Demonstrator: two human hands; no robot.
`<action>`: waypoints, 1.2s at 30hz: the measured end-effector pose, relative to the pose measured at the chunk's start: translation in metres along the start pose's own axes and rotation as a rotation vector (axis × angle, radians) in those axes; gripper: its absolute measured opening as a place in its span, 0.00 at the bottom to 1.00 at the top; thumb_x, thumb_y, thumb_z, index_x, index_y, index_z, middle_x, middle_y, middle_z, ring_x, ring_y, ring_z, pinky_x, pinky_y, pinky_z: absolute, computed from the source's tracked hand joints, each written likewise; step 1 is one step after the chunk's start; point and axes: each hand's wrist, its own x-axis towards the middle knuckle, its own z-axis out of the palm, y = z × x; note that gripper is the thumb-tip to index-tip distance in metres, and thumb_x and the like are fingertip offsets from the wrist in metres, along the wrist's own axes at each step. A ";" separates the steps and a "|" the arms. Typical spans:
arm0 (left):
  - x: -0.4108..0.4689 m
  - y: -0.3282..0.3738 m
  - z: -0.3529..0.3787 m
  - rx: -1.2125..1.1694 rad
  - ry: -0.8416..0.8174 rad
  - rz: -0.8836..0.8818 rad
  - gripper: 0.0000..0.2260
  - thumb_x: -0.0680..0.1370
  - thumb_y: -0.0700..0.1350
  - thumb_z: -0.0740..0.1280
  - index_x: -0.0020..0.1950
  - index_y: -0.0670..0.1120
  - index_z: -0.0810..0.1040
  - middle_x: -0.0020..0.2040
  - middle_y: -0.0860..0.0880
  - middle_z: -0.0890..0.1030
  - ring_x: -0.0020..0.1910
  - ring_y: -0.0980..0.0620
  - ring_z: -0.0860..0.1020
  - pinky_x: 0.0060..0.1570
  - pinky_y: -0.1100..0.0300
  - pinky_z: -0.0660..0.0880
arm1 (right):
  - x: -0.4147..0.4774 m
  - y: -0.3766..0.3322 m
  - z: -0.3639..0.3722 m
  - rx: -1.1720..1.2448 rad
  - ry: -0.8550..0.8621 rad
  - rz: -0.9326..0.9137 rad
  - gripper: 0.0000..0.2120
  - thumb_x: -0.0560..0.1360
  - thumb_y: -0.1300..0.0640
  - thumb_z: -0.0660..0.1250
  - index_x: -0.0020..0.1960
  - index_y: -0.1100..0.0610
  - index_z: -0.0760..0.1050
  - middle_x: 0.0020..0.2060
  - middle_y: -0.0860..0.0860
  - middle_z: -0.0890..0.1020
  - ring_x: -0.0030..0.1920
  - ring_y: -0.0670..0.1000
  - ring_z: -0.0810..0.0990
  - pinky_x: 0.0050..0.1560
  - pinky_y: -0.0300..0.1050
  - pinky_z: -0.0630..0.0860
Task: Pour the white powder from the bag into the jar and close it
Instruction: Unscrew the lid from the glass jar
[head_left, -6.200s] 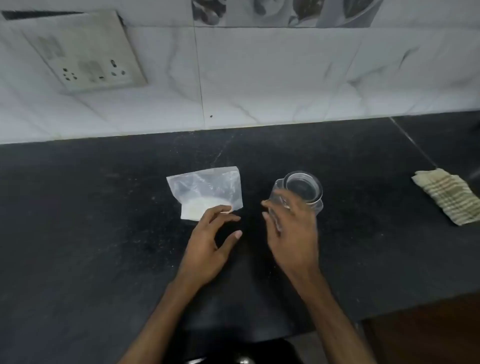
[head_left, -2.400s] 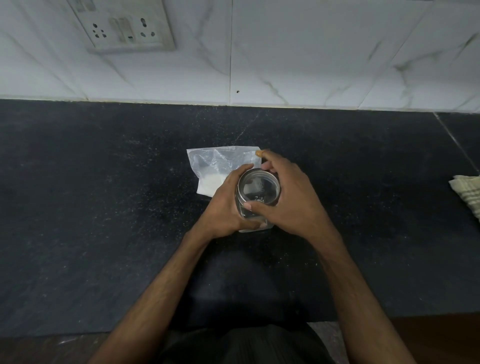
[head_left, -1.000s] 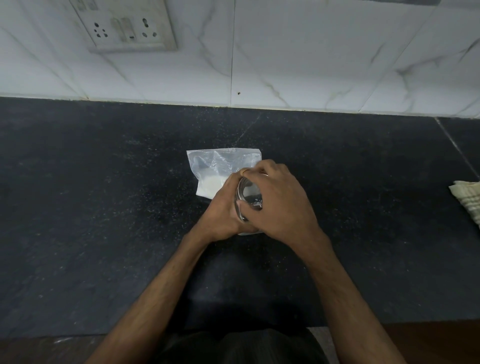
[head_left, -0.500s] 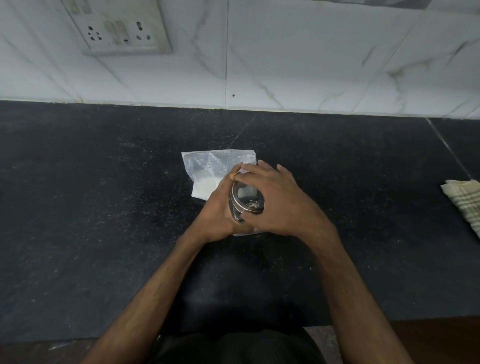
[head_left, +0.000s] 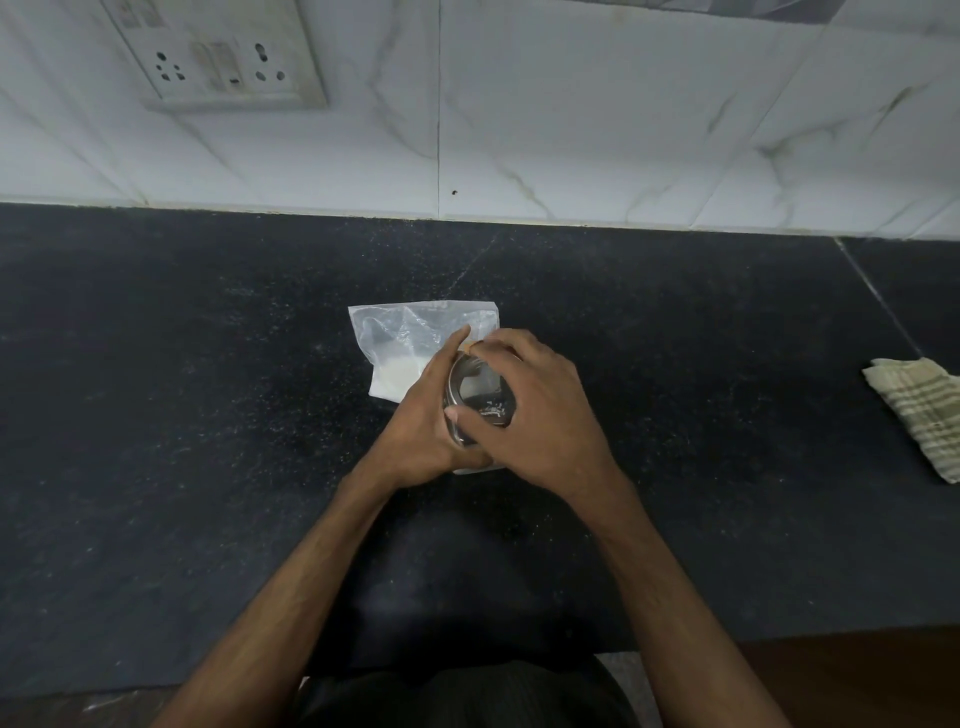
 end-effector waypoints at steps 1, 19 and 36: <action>-0.001 0.000 0.000 -0.010 -0.003 -0.004 0.56 0.62 0.33 0.82 0.80 0.48 0.49 0.72 0.54 0.70 0.71 0.59 0.71 0.65 0.67 0.70 | 0.000 0.000 0.000 0.026 -0.019 -0.022 0.29 0.70 0.45 0.70 0.68 0.52 0.73 0.65 0.47 0.76 0.65 0.47 0.74 0.71 0.56 0.66; 0.000 0.000 -0.002 0.007 -0.001 -0.038 0.56 0.60 0.46 0.83 0.79 0.50 0.52 0.72 0.56 0.71 0.71 0.58 0.71 0.71 0.55 0.69 | 0.008 0.008 -0.004 0.212 -0.109 0.038 0.51 0.64 0.40 0.78 0.79 0.45 0.53 0.71 0.47 0.69 0.69 0.46 0.67 0.71 0.47 0.65; 0.003 0.005 0.001 -0.043 0.012 0.036 0.49 0.62 0.32 0.82 0.76 0.44 0.59 0.69 0.48 0.75 0.68 0.52 0.75 0.68 0.50 0.73 | 0.010 0.007 -0.003 0.165 -0.168 -0.066 0.37 0.68 0.46 0.72 0.74 0.47 0.63 0.70 0.45 0.72 0.71 0.45 0.68 0.76 0.61 0.52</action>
